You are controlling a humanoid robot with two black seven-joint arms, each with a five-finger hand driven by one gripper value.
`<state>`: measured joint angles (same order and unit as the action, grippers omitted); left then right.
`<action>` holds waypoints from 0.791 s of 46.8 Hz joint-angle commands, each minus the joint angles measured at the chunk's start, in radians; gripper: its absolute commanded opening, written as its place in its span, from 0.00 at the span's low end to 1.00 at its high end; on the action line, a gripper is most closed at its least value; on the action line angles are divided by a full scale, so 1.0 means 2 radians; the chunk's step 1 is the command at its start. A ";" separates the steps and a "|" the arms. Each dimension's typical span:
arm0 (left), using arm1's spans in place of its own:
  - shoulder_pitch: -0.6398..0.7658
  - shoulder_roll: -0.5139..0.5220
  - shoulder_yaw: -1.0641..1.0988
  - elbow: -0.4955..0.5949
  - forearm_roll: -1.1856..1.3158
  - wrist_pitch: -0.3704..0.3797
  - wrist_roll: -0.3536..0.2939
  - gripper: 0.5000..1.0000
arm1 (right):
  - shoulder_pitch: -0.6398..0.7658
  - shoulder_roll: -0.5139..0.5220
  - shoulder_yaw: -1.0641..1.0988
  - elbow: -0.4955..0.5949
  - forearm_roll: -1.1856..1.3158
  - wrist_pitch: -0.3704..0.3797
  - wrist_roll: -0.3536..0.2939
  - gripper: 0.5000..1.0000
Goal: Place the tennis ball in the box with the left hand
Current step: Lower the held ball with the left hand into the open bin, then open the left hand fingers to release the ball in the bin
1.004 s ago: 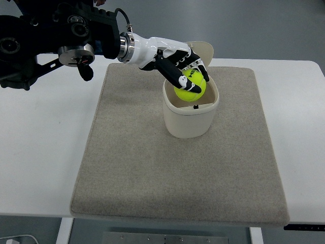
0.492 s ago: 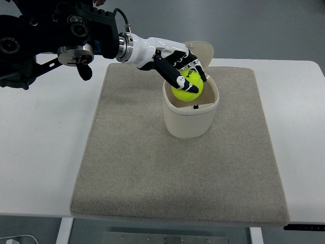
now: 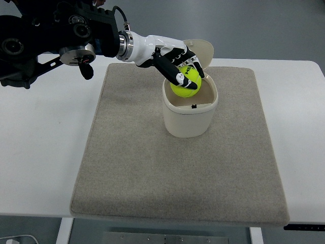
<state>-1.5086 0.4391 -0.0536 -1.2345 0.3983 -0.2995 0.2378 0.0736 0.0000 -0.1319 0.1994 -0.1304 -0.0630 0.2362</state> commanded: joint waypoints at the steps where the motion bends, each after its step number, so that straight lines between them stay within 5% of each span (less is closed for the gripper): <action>1: 0.000 0.000 0.000 -0.001 0.000 0.006 0.000 0.00 | 0.000 0.000 0.000 0.000 0.000 0.000 0.000 0.88; 37: 0.002 -0.003 0.000 -0.006 0.001 0.031 -0.002 0.00 | 0.000 0.000 0.000 0.000 0.000 0.000 0.000 0.88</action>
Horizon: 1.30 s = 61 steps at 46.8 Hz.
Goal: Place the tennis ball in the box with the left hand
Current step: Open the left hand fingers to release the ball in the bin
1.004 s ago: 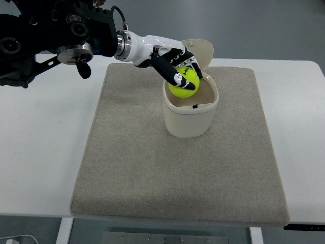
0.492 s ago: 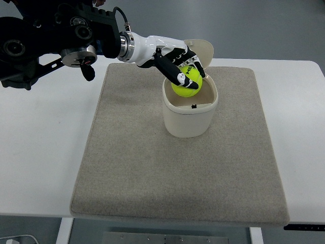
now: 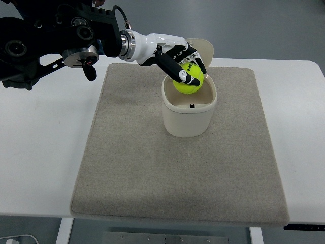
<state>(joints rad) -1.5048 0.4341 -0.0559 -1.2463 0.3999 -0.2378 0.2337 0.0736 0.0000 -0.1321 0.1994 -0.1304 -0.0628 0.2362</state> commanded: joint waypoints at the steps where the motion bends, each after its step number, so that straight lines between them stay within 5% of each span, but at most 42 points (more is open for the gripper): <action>1: -0.001 0.000 0.000 0.000 0.000 0.000 0.000 0.00 | 0.000 0.000 0.000 0.000 0.000 0.000 0.000 0.88; 17: -0.001 -0.007 0.000 -0.004 0.022 0.013 0.000 0.00 | 0.000 0.000 0.000 0.000 0.000 0.000 0.000 0.88; 20: -0.001 -0.008 0.000 -0.004 0.033 0.030 0.000 0.43 | 0.000 0.000 0.000 0.000 0.000 0.000 0.000 0.88; 29: 0.000 -0.008 0.000 -0.008 0.040 0.039 0.000 0.50 | 0.000 0.000 0.000 0.000 0.000 0.001 0.000 0.88; 44: -0.002 -0.010 -0.001 -0.017 0.040 0.039 0.000 0.48 | 0.000 0.000 0.000 0.000 0.000 0.000 0.000 0.88; 49: -0.002 -0.010 -0.003 -0.029 0.040 0.039 0.000 0.18 | 0.000 0.000 0.000 0.000 0.000 0.000 0.000 0.88; 50: -0.002 -0.010 -0.003 -0.030 0.040 0.039 0.000 0.03 | 0.000 0.000 0.000 0.000 0.000 0.000 0.000 0.88; 61: 0.000 -0.009 -0.023 -0.044 0.042 0.039 -0.002 0.00 | 0.000 0.000 0.000 0.000 0.000 0.000 0.000 0.88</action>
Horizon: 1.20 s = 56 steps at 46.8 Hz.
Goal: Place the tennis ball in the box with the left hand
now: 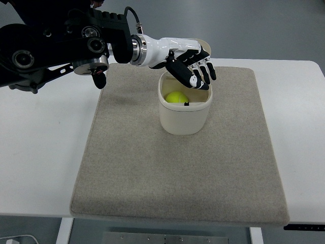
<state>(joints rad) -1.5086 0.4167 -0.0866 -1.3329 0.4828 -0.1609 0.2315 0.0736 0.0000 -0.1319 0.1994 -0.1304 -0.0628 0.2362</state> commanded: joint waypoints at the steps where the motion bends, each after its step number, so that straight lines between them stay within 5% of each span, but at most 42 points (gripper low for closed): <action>1: 0.002 0.000 -0.010 -0.001 -0.001 0.002 -0.001 0.00 | 0.000 0.000 0.000 0.000 0.000 0.000 0.000 0.88; 12: 0.022 0.000 -0.066 -0.001 -0.006 0.028 -0.007 0.00 | 0.000 0.000 0.000 0.000 0.000 0.001 0.000 0.88; 29: 0.069 0.005 -0.191 0.027 -0.034 0.124 -0.008 0.00 | 0.000 0.000 0.000 0.000 0.000 0.000 0.000 0.88; 42: 0.093 0.008 -0.237 0.100 -0.100 0.114 -0.042 0.00 | 0.000 0.000 0.000 0.000 0.000 0.000 0.000 0.88; 56: 0.127 0.007 -0.285 0.202 -0.230 0.035 -0.103 0.00 | 0.000 0.000 0.000 0.000 0.000 0.000 0.000 0.88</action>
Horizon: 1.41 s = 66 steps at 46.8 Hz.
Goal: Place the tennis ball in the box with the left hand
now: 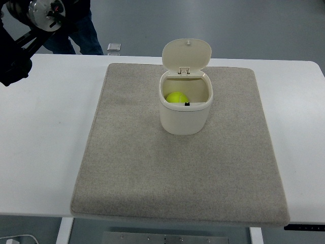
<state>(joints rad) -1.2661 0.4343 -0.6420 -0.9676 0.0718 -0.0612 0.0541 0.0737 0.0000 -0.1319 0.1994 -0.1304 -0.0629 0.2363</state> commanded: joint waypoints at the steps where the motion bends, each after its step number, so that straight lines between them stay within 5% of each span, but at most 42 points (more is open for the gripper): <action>1: 0.009 -0.002 -0.009 0.027 -0.030 -0.019 -0.020 0.00 | 0.000 0.000 0.000 0.000 0.000 0.000 0.000 0.88; 22: 0.101 -0.037 -0.072 0.117 -0.045 -0.035 -0.085 0.00 | 0.000 0.000 0.000 0.000 0.000 0.000 0.000 0.88; 66: 0.162 -0.029 -0.067 0.250 -0.057 -0.065 -0.088 0.00 | 0.000 0.000 0.000 0.000 0.001 0.002 0.000 0.88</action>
<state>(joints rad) -0.9513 0.3759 -0.7804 -0.4755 -0.0453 -0.1926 -0.1209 0.0736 0.0000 -0.1319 0.1994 -0.1304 -0.0628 0.2362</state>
